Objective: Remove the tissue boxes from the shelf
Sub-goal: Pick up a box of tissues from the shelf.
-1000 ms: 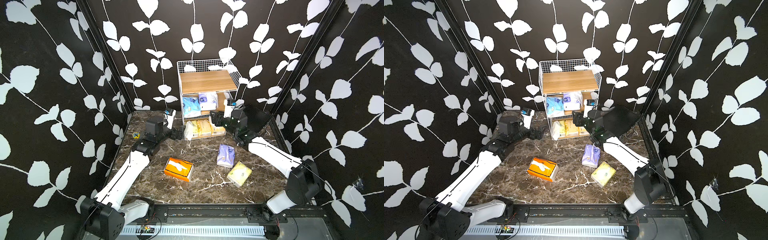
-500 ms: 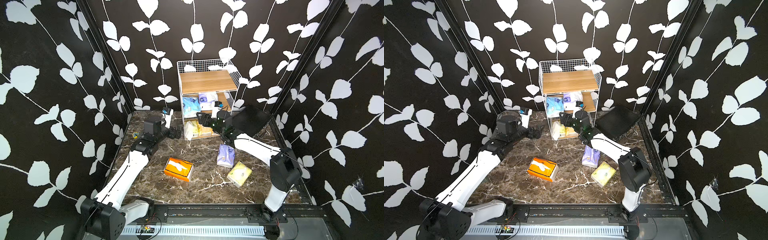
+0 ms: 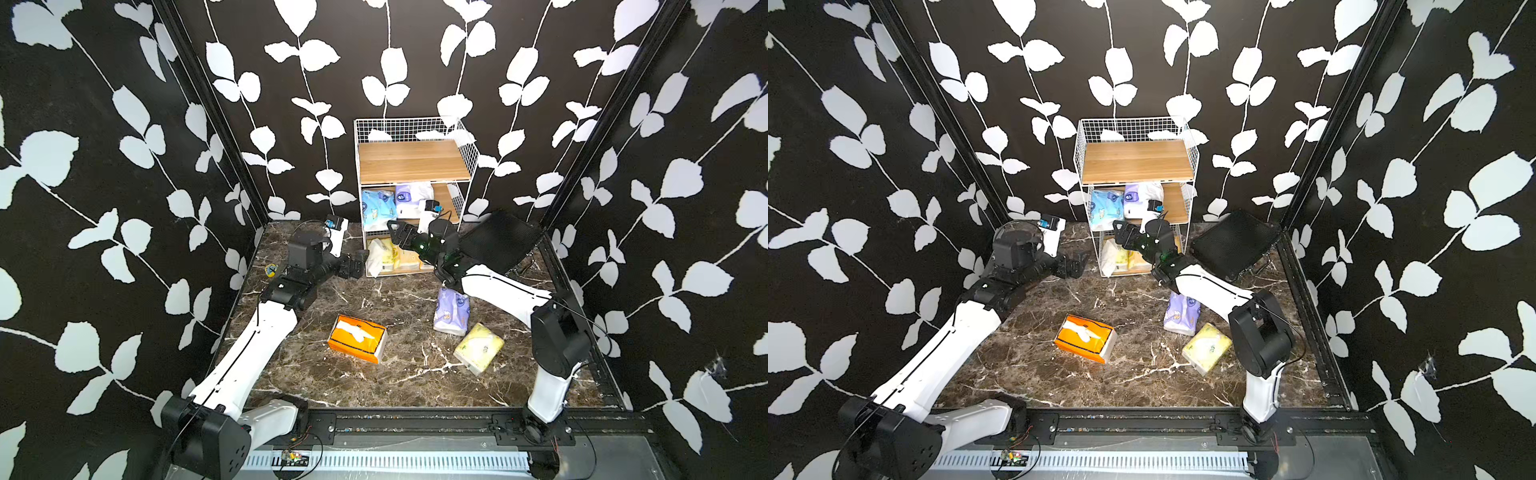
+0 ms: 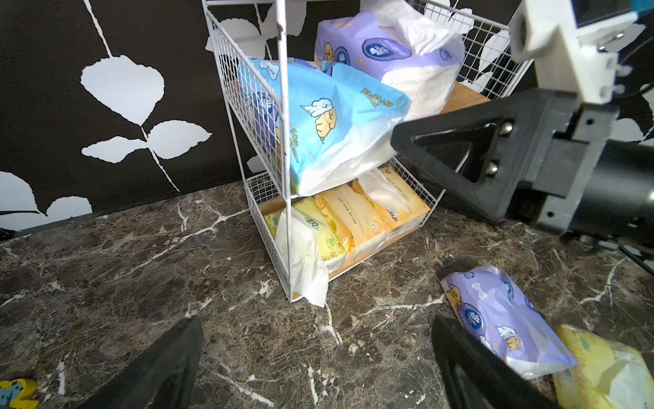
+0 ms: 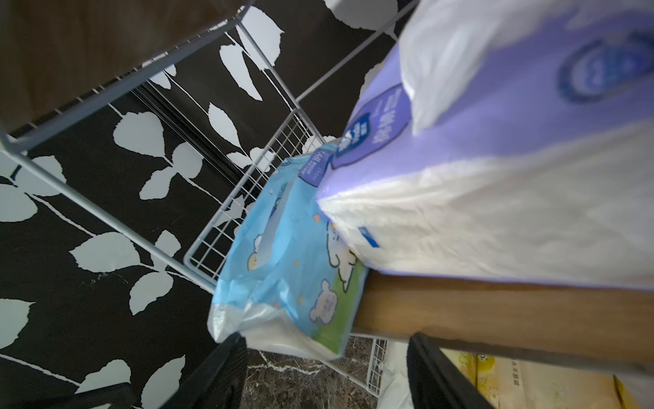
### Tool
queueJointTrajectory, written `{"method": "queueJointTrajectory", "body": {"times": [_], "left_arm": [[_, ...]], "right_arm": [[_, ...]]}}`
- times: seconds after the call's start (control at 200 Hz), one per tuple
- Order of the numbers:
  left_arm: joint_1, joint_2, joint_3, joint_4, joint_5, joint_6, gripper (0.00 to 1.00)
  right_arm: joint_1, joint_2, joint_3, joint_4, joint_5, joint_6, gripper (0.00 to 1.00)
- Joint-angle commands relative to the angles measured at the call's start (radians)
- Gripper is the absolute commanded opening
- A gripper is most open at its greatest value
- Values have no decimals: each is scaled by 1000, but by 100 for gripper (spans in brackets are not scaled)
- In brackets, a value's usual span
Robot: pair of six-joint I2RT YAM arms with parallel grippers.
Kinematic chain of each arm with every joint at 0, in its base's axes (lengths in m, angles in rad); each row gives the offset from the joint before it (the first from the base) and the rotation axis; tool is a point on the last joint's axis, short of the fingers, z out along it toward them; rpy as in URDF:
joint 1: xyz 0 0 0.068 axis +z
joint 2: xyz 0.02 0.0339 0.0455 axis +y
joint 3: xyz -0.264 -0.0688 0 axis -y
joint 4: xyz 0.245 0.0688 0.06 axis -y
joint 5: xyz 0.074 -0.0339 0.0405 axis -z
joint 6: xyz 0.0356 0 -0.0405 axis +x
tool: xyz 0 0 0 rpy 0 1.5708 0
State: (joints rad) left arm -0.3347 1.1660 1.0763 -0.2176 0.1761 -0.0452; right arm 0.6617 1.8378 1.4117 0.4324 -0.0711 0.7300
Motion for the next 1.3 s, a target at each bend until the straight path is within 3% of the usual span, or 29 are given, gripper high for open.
{"method": "queueJointTrajectory", "body": {"times": [0.0, 0.47, 0.765, 0.925, 1.06, 1.21, 1.295], "left_arm": [[0, -12, 9, 23, 12, -1, 99], [0, -14, 9, 23, 20, 0, 99], [-1, -15, 7, 24, 20, 6, 99], [-3, -14, 7, 22, 20, 9, 99], [-3, -13, 7, 20, 13, 11, 99], [-3, -25, 21, -2, -32, 12, 99], [0, -50, 22, -5, -82, 6, 99]], "right_arm": [[18, -33, 18, 89, 10, 0, 72], [20, 25, 98, 11, 67, -20, 72], [47, 84, 172, -46, 94, -70, 66], [50, 72, 157, -48, 129, -95, 43], [50, 47, 146, -52, 123, -122, 15], [48, 9, 143, -77, 79, -148, 0], [48, -18, 134, -102, 58, -161, 0]]}}
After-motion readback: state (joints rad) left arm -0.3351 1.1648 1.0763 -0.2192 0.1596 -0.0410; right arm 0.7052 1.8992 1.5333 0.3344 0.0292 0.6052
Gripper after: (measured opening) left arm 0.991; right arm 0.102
